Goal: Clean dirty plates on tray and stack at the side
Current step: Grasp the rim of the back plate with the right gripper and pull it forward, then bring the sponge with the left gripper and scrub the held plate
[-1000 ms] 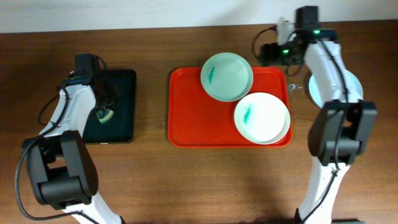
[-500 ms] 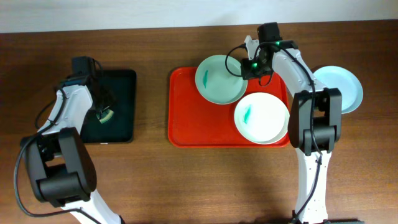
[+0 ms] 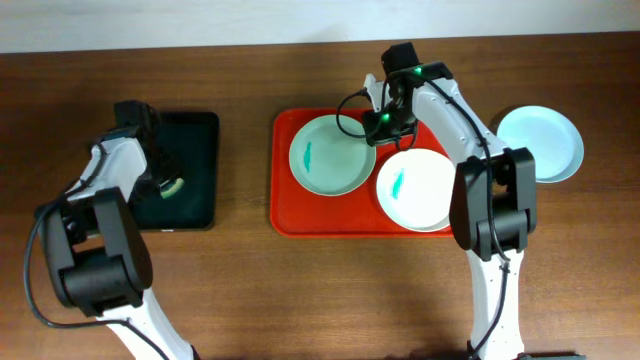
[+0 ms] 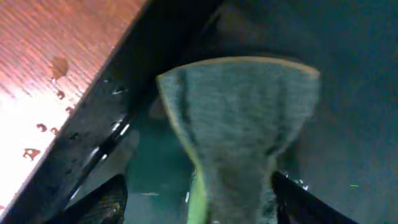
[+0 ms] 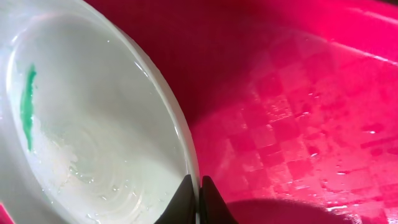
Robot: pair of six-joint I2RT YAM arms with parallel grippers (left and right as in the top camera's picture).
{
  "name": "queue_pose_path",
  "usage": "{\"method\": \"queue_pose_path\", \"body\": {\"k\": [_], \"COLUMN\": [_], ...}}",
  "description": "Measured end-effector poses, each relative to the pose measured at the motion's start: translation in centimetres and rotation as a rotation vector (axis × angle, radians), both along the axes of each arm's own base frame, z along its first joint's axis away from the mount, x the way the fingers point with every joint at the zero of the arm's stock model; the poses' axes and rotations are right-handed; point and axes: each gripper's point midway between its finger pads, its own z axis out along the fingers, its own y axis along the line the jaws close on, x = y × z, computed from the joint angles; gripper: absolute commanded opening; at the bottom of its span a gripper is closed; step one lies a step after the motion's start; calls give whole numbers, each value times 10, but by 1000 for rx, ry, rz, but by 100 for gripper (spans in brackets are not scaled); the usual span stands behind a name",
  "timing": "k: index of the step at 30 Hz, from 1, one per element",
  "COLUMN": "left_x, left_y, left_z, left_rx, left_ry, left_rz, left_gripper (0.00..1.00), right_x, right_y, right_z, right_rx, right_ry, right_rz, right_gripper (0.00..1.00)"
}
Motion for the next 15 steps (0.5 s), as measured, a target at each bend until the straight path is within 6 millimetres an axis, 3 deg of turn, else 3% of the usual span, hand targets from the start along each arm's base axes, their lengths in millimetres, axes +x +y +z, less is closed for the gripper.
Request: {"method": "queue_pose_path", "body": {"k": [2,4,5,6,12,15], "left_x": [5,8,9,10,5,-3], "left_y": [-4,-7,-7,-8,-11,-29], "left_z": [0,-1,-1,-1,0,12], "left_rx": [-24,-40,-46,-50,-66,-136], "left_ry": [-19,-34,-38,-42,-13,6], "left_rz": [-9,-9,-13,-14,-15,-52], "left_gripper": [50,33,21,0,0,0], "right_x": [-4,-13,-17,-20,-24,-25], "right_y": [-1,-2,-3,-2,3,9], "right_z": [-3,-16,-20,-23,-24,-31], "right_rx": [-2,-9,-12,-14,-12,6], "right_ry": [16,46,58,68,76,64], "right_rz": [0,1,3,4,17,25], "right_gripper": [4,4,4,4,4,4]}}
